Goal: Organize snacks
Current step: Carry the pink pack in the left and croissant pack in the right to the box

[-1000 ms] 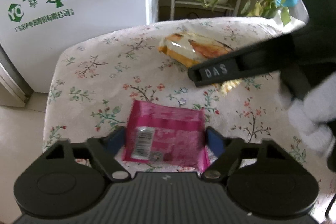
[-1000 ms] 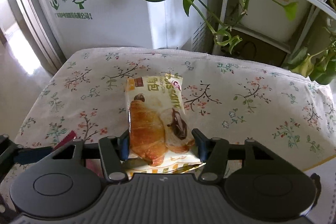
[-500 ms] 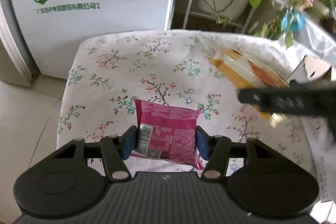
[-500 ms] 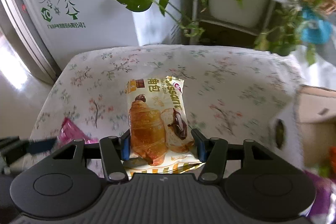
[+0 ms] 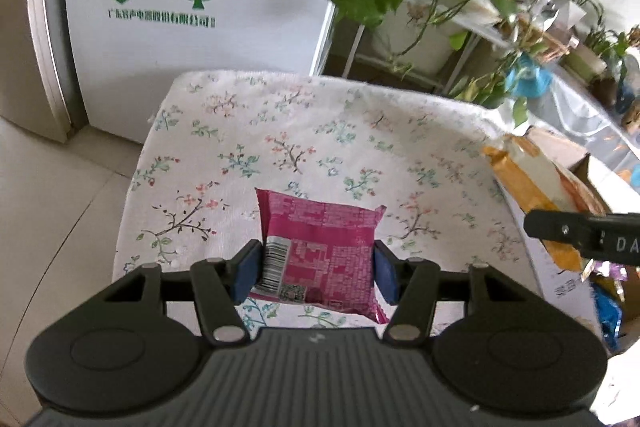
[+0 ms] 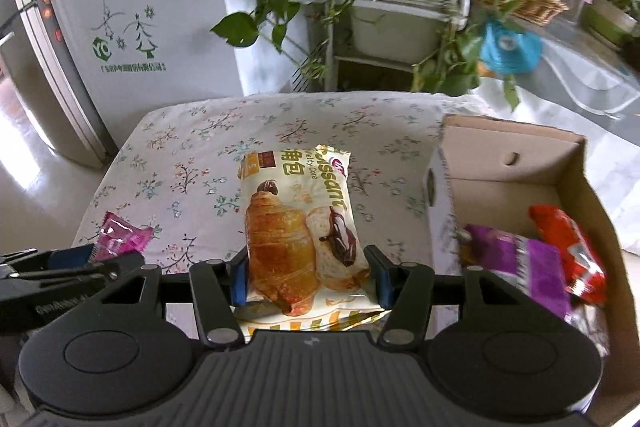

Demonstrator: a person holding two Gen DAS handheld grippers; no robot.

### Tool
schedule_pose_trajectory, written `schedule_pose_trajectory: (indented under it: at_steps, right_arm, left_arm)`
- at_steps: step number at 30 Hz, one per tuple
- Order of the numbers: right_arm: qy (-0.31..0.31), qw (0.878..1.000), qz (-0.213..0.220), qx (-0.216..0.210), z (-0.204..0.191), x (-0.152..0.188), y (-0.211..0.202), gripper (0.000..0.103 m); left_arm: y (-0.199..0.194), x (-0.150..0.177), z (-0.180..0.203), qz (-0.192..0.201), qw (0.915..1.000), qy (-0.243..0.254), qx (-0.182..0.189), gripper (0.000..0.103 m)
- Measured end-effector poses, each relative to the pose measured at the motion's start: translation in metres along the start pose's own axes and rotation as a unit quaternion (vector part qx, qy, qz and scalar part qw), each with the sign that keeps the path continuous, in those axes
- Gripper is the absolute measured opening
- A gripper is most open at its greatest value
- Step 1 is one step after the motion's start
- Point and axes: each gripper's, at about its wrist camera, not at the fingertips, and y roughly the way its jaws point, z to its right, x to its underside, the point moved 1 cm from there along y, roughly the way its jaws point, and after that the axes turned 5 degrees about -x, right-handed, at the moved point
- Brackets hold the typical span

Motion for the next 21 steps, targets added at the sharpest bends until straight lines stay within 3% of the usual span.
schedule_pose_trajectory:
  at_steps: [11,21]
  right_arm:
    - [0.05,0.997,0.053,0.006,0.043,0.003,-0.04,0.063]
    - [0.099,0.991,0.09,0.011,0.085,0.005,-0.072,0.063]
  left_arm:
    - [-0.05,0.011,0.021,0.035,0.9989,-0.025,0.018,0.057]
    - [-0.078,0.011,0.078,0.048,0.9973,-0.001,0.055,0.057]
